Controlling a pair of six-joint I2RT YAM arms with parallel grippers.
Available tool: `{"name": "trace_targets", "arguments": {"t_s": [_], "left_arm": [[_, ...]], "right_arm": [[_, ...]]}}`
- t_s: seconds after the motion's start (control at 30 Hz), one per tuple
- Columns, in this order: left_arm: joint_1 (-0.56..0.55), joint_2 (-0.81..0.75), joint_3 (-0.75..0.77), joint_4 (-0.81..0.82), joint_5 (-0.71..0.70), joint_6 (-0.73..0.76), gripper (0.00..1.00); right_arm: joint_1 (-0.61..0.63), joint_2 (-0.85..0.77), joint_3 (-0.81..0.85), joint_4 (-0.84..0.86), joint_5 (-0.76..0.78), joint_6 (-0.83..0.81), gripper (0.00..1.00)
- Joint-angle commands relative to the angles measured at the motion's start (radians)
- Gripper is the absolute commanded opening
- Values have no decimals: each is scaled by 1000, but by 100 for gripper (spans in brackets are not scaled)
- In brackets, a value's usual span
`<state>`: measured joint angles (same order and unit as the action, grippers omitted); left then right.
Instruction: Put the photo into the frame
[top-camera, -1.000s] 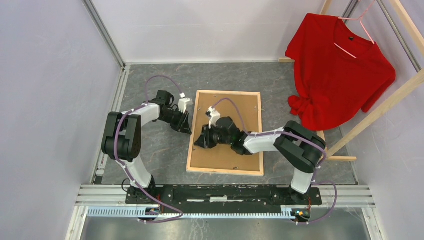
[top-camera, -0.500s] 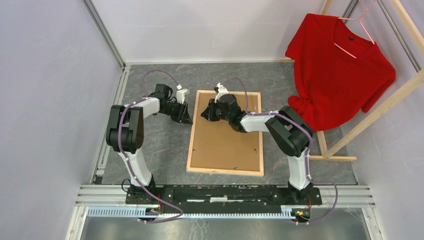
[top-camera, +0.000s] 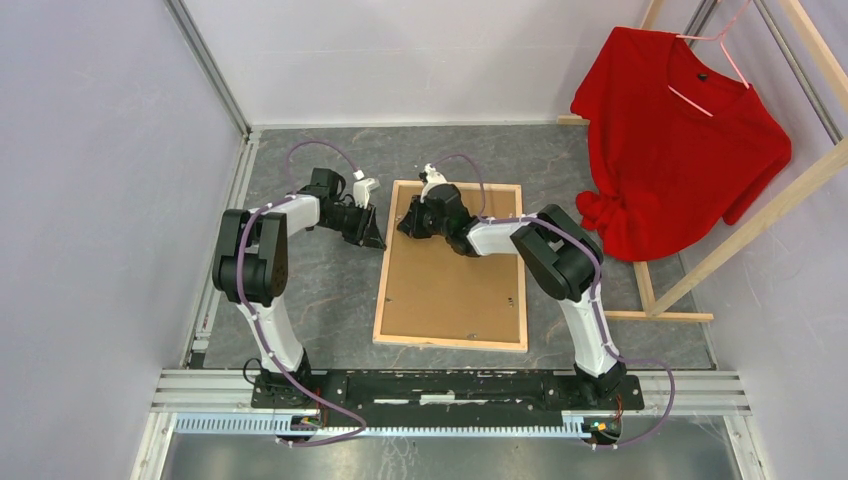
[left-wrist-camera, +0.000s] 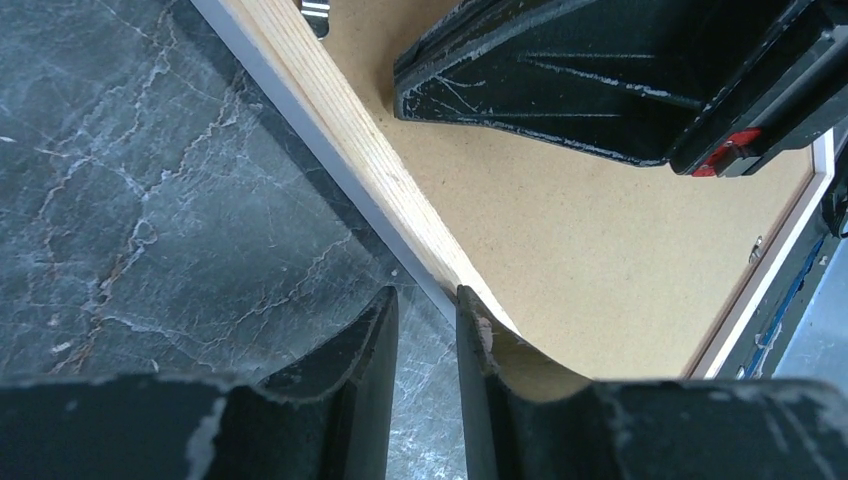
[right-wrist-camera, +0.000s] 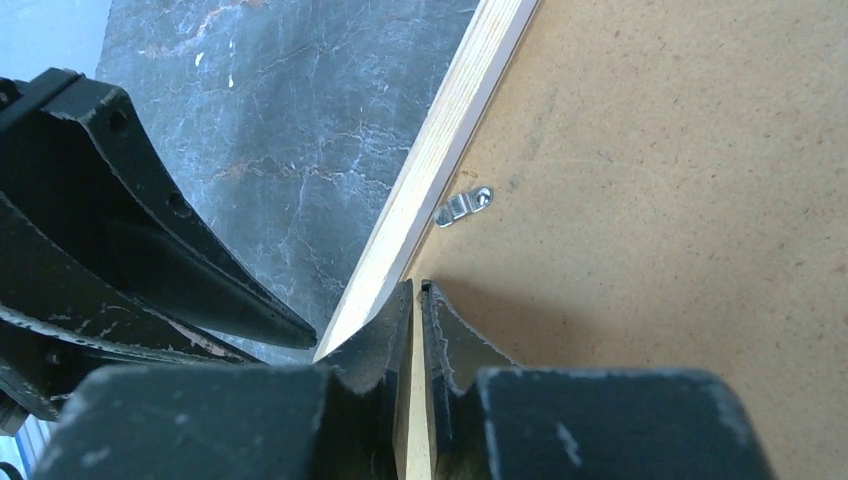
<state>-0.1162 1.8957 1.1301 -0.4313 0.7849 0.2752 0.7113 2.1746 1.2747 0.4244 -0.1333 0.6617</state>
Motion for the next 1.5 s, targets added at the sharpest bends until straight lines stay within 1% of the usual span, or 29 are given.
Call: {"name": "trace_targets", "arguments": {"t_s": [0.0, 0.17, 0.33, 1.47], "left_arm": [[0, 9, -4, 20, 1, 2, 34], [-2, 9, -10, 22, -5, 1, 34], [-3, 9, -15, 26, -13, 5, 34], [-19, 0, -34, 25, -40, 31, 34]], "right_arm": [[-6, 30, 40, 4, 23, 1, 12], [-17, 36, 34, 10, 29, 3, 11], [-27, 36, 29, 11, 35, 6, 6], [-30, 124, 97, 26, 44, 29, 1]]}}
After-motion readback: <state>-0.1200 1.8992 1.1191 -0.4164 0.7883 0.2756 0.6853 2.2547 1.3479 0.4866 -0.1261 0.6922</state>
